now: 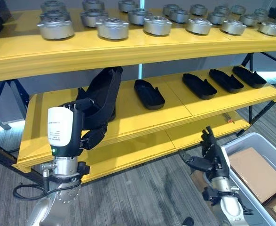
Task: Move parts from the plastic box to the shelf.
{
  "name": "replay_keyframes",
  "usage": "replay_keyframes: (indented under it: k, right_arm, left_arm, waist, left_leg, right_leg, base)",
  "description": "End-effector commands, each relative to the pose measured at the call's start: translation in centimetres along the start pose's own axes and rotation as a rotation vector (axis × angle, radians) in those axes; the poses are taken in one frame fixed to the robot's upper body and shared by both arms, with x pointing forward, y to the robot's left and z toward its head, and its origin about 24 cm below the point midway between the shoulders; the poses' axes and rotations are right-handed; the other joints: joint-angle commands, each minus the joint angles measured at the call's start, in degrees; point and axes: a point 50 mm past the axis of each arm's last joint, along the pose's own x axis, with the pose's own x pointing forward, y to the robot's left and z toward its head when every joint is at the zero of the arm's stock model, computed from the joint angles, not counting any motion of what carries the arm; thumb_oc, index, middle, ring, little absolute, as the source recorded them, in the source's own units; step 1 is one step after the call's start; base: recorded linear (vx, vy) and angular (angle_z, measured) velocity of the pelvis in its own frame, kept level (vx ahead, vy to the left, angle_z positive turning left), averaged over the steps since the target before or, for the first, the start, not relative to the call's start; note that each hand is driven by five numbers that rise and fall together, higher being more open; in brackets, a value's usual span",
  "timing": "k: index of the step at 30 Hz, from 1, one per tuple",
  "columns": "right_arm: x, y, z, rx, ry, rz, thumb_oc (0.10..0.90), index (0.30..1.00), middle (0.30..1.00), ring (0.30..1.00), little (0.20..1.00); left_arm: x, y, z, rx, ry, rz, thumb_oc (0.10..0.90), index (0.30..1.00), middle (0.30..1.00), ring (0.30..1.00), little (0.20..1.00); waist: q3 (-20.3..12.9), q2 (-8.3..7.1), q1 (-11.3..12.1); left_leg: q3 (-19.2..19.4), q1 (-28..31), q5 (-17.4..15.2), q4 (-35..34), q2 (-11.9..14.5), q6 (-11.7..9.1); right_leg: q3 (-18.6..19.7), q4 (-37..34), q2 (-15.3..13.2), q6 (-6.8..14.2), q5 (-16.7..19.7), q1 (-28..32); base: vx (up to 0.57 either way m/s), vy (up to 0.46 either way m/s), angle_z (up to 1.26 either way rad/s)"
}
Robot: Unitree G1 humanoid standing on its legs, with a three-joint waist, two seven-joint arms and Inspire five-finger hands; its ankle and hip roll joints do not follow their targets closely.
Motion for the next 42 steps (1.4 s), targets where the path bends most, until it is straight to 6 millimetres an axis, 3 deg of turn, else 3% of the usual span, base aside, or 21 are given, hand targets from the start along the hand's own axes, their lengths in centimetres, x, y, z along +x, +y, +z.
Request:
replay_keyframes:
  k: [1,2,4,5,6,11,18,23,25,27,28,29,32,33,34,35,37,38,40,42]
  right_arm:
    - [1.5,-0.3,5.6,-0.042,-0.29,0.087,0.9,1.0,1.0,1.0,1.0]
    - [1.5,-0.3,5.6,-0.042,-0.29,0.087,0.9,1.0,1.0,1.0,1.0]
    - [1.2,-0.8,5.5,-0.058,-0.277,0.092,0.9,1.0,1.0,1.0,1.0]
    - [1.2,-0.8,5.5,-0.059,-0.277,0.092,0.9,1.0,1.0,1.0,1.0]
    - [1.1,-0.9,5.6,-0.054,-0.279,0.088,0.9,1.0,1.0,1.0,1.0]
    - [1.2,-0.9,5.7,-0.075,-0.285,0.098,0.9,1.0,1.0,1.0,1.0]
    - [1.1,-1.0,5.7,-0.076,-0.278,0.109,0.9,1.0,1.0,1.0,1.0]
    - [0.8,-1.4,5.8,-0.115,-0.274,0.113,0.9,1.0,1.0,1.0,1.0]
    - [0.9,-1.5,5.8,-0.105,-0.276,0.109,0.9,1.0,1.0,1.0,1.0]
    - [1.1,-1.6,6.3,-0.102,-0.299,0.108,0.9,1.0,1.0,1.0,1.0]
    - [1.3,-1.6,6.7,-0.098,-0.317,0.108,0.9,1.0,1.0,1.0,1.0]
    - [1.6,-1.9,7.4,-0.127,-0.348,0.106,0.9,1.0,1.0,1.0,1.0]
    - [1.6,-2.2,7.5,-0.137,-0.354,0.079,0.9,1.0,1.0,1.0,1.0]
    - [1.6,-2.1,7.4,-0.137,-0.352,0.08,0.9,1.0,1.0,1.0,1.0]
    - [1.3,-2.3,7.1,-0.127,-0.342,0.067,0.9,1.0,1.0,1.0,1.0]
    - [1.3,-2.3,7.2,-0.128,-0.342,0.067,0.9,1.0,1.0,1.0,1.0]
    - [1.2,-2.3,7.1,-0.101,-0.346,0.048,0.9,1.0,1.0,1.0,1.0]
    - [1.0,-2.2,6.9,-0.069,-0.342,0.042,0.9,1.0,1.0,1.0,1.0]
    - [0.9,-2.0,6.5,-0.053,-0.333,0.025,0.9,1.0,1.0,1.0,1.0]
    - [0.9,-1.3,6.4,-0.031,-0.335,0.043,0.9,1.0,1.0,1.0,1.0]
  left_arm:
    - [3.4,2.6,3.3,-0.067,-0.217,0.209,0.4,0.3,0.3,0.3,0.3]
    - [3.4,2.6,3.3,-0.068,-0.216,0.209,0.4,0.3,0.3,0.3,0.3]
    - [3.3,2.0,3.2,-0.087,-0.192,0.174,0.4,0.3,0.3,0.3,0.3]
    - [3.3,1.9,3.2,-0.088,-0.192,0.174,0.4,0.3,0.3,0.3,0.3]
    - [3.2,1.8,3.1,-0.097,-0.176,0.172,0.4,0.3,0.3,0.3,0.3]
    - [3.0,1.5,3.3,-0.097,-0.187,0.152,0.4,0.3,0.3,0.3,0.3]
    - [1.8,1.7,2.5,-0.1,-0.125,0.131,0.4,0.3,0.3,0.3,0.3]
    - [1.6,1.5,2.6,-0.116,-0.121,0.111,0.4,0.3,0.3,0.3,0.3]
    - [1.7,1.4,2.6,-0.118,-0.12,0.106,0.4,0.3,0.3,0.3,0.3]
    - [2.0,1.4,2.6,-0.128,-0.124,0.116,0.4,0.3,0.3,0.3,0.3]
    - [2.4,1.4,2.8,-0.143,-0.135,0.13,0.4,0.3,0.3,0.3,0.3]
    - [3.0,1.5,3.1,-0.157,-0.155,0.161,0.4,0.3,0.3,0.3,0.3]
    - [2.9,2.0,3.2,-0.164,-0.156,0.192,0.4,0.3,0.3,0.3,0.3]
    - [2.8,2.1,3.2,-0.163,-0.154,0.191,0.4,0.3,0.3,0.3,0.3]
    - [2.6,2.3,2.9,-0.157,-0.136,0.214,0.4,0.3,0.3,0.3,0.3]
    - [2.6,2.3,2.9,-0.158,-0.135,0.215,0.4,0.3,0.3,0.3,0.3]
    - [2.9,2.2,3.0,-0.173,-0.125,0.231,0.4,0.3,0.3,0.3,0.3]
    - [2.8,2.1,3.0,-0.18,-0.12,0.235,0.4,0.3,0.3,0.3,0.3]
    - [3.3,2.1,3.2,-0.161,-0.145,0.254,0.4,0.3,0.3,0.3,0.3]
    - [4.4,1.8,3.4,-0.139,-0.181,0.278,0.4,0.3,0.3,0.3,0.3]
  waist:
    - [0.62,3.81,-3.12]
    - [0.55,3.81,-3.1]
    - [-0.48,3.21,-4.33]
    - [-0.52,3.24,-4.35]
    - [-0.9,2.51,-4.63]
    - [-1.58,1.94,-4.8]
    - [-3.16,2.41,-3.68]
    - [-2.8,2.44,-3.67]
    - [-2.2,2.11,-3.67]
    - [-0.48,1.83,-3.49]
    - [1.21,1.56,-3.3]
    - [3.18,1.43,-3.22]
    - [2.38,1.03,-3.42]
    - [2.31,0.99,-3.34]
    - [2.16,2.36,-3.71]
    - [2.12,2.47,-3.66]
    - [2.38,4.53,-4.61]
    - [2.27,5.41,-4.93]
    - [1.61,6.81,-4.92]
    - [1.23,6.86,-5.1]
  left_leg:
    - [0.75,14.12,8.71,-26.87,-4.41,4.48]
    - [0.79,13.94,8.87,-26.87,-4.39,4.42]
    - [-0.97,12.52,9.92,-26.87,-5.3,4.34]
    - [-1.0,12.49,9.91,-26.87,-5.27,4.33]
    - [-1.59,11.61,10.54,-26.87,-5.78,3.87]
    - [-1.8,10.79,11.62,-26.87,-5.57,3.48]
    - [-0.5,11.25,11.19,-26.85,-5.2,3.4]
    - [-1.46,12.08,10.26,-25.59,-4.42,3.03]
    - [-1.95,10.95,9.01,-21.9,-3.92,2.49]
    - [-2.33,7.8,7.08,-14.03,-4.12,1.07]
    - [-2.53,4.35,7.79,-7.6,-4.66,0.14]
    - [-2.45,-0.73,10.3,-0.26,-2.06,-1.69]
    - [-2.63,0.05,10.74,-6.49,5.93,-1.74]
    - [-2.43,0.65,11.0,-7.35,6.05,-1.89]
    - [-0.91,3.03,19.99,-18.29,16.68,-3.63]
    - [-0.73,3.48,20.63,-19.31,16.88,-3.82]
    - [4.08,4.71,26.24,-24.55,21.11,-5.9]
    - [6.1,6.59,24.12,-25.38,21.65,-6.11]
    - [7.55,6.87,23.3,-26.13,21.84,-7.26]
    - [7.33,5.77,20.84,-22.3,19.73,-7.26]
  right_leg:
    - [13.32,6.9,23.03,2.36,-24.86,0.27]
    - [13.33,7.01,23.05,2.23,-24.76,0.03]
    - [14.94,5.09,29.46,0.46,-27.62,-0.07]
    - [14.9,5.01,29.49,0.45,-27.58,-0.06]
    - [16.36,0.19,30.73,0.1,-27.16,1.05]
    - [21.14,-5.01,30.73,0.66,-24.82,3.2]
    - [20.71,-8.16,29.89,0.42,-23.95,5.69]
    - [19.54,-6.6,30.26,-0.64,-26.0,6.47]
    - [19.04,-5.87,30.29,-1.2,-26.72,6.66]
    - [18.23,-5.01,30.13,-2.01,-27.87,7.16]
    - [17.68,-4.22,29.83,-2.77,-27.89,7.2]
    - [16.24,-2.4,29.63,-3.66,-28.92,7.24]
    - [16.0,-1.09,28.11,-2.72,-30.16,6.94]
    - [16.13,-0.92,28.19,-2.81,-30.31,6.96]
    - [15.9,3.65,26.82,-1.63,-33.03,5.16]
    - [15.94,4.14,27.01,-1.77,-33.25,4.85]
    - [14.98,9.23,26.24,-1.37,-35.64,2.53]
    - [14.79,11.31,26.38,-1.21,-36.57,1.27]
    - [14.67,13.74,25.55,-0.12,-37.3,0.0]
    - [15.07,12.08,23.12,1.09,-35.85,0.95]
  base:
    - [0.02,0.241,0.11]
    - [0.02,0.197,0.51]
    - [-0.01,0.023,0.78]
    - [-0.02,-0.022,0.48]
    - [-0.02,-0.038,0.33]
    - [-0.03,-0.044,0.09]
    - [0.03,-0.058,-0.07]
    - [0.04,-0.102,0.02]
    - [0.03,-0.132,0.11]
    - [-0.04,-0.128,0.24]
    - [-0.17,-0.128,0.73]
    - [-0.13,-0.085,0.99]
    - [0.05,0.024,0.63]
    - [0.13,0.204,0.1]
    - [0.09,0.162,0.09]
    - [0.1,0.271,-0.03]
    - [0.04,0.212,0.08]
    - [0.05,0.232,0.18]
    - [0.07,0.233,-0.01]
    - [0.13,0.298,-0.04]
